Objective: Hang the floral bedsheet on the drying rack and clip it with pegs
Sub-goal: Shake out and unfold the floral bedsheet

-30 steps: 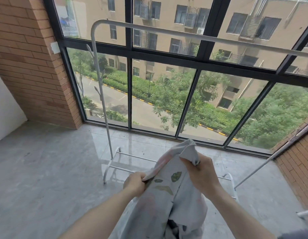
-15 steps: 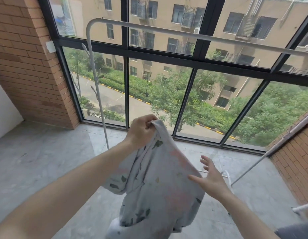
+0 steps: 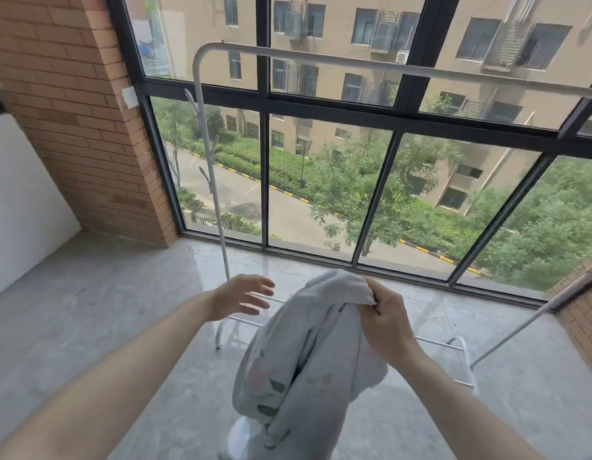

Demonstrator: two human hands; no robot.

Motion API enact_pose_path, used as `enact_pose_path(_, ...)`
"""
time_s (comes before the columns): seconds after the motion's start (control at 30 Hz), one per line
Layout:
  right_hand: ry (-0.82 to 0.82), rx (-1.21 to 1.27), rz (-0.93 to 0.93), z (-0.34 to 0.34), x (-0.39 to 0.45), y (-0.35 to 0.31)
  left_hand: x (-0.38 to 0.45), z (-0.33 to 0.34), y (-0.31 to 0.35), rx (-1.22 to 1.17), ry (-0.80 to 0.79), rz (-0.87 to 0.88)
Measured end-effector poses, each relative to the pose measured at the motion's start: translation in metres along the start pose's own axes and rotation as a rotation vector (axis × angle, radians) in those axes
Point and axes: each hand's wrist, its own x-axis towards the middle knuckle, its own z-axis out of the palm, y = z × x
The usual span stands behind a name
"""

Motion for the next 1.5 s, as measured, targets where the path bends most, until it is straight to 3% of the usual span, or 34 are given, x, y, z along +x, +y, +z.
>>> enact_pose_path(0.07,-0.011,0.038,-0.026,0.005,-0.003,-0.006,0.008,0.000,-0.060,0.207,0.175,-0.178)
enact_pose_path(0.17,-0.081,0.064,-0.048,0.008,-0.005,-0.011,0.021,0.022,-0.134,0.167,0.097,-0.340)
enact_pose_path(0.23,-0.131,0.046,-0.046,0.007,-0.007,-0.012,0.030,0.039,-0.163,0.128,0.073,-0.275)
enact_pose_path(0.3,-0.169,0.021,-0.045,0.000,-0.008,-0.012,0.042,0.051,-0.178,0.283,0.086,-0.184)
enact_pose_path(0.4,-0.208,-0.029,-0.043,-0.013,-0.012,-0.007,0.057,0.054,-0.182,0.619,0.248,-0.163)
enact_pose_path(0.5,-0.238,-0.075,0.000,-0.023,-0.021,0.002,0.055,0.045,-0.175,0.652,0.370,-0.198)
enact_pose_path(0.67,-0.296,-0.129,-0.057,-0.027,-0.027,-0.006,0.066,0.041,-0.174,0.816,0.081,-0.150)
enact_pose_path(0.73,-0.320,-0.172,-0.095,-0.027,-0.026,-0.011,0.076,0.052,-0.182,0.841,0.075,-0.123)
enact_pose_path(0.83,-0.336,-0.223,-0.106,-0.036,-0.027,-0.008,0.074,0.065,-0.173,0.826,0.267,-0.107)
enact_pose_path(0.93,-0.369,-0.358,-0.124,-0.057,-0.031,0.010,0.060,0.045,-0.139,0.703,0.588,-0.059)
enact_pose_path(1.07,-0.605,-0.708,-0.051,-0.074,-0.044,0.037,0.036,0.010,-0.059,0.437,0.872,0.211)
enact_pose_path(1.23,-0.913,-0.864,0.312,-0.059,-0.066,0.078,-0.005,0.025,0.034,0.340,0.815,0.624)
enact_pose_path(1.3,-0.864,-0.718,0.395,-0.052,-0.057,0.076,-0.021,0.036,0.053,0.381,0.764,0.772)
enact_pose_path(1.43,-0.473,-0.354,0.272,-0.016,-0.015,0.042,-0.045,0.059,0.068,0.605,0.615,1.098)
enact_pose_path(1.5,-0.435,-0.230,0.238,0.004,0.003,0.024,-0.050,0.070,0.075,0.625,0.558,1.161)
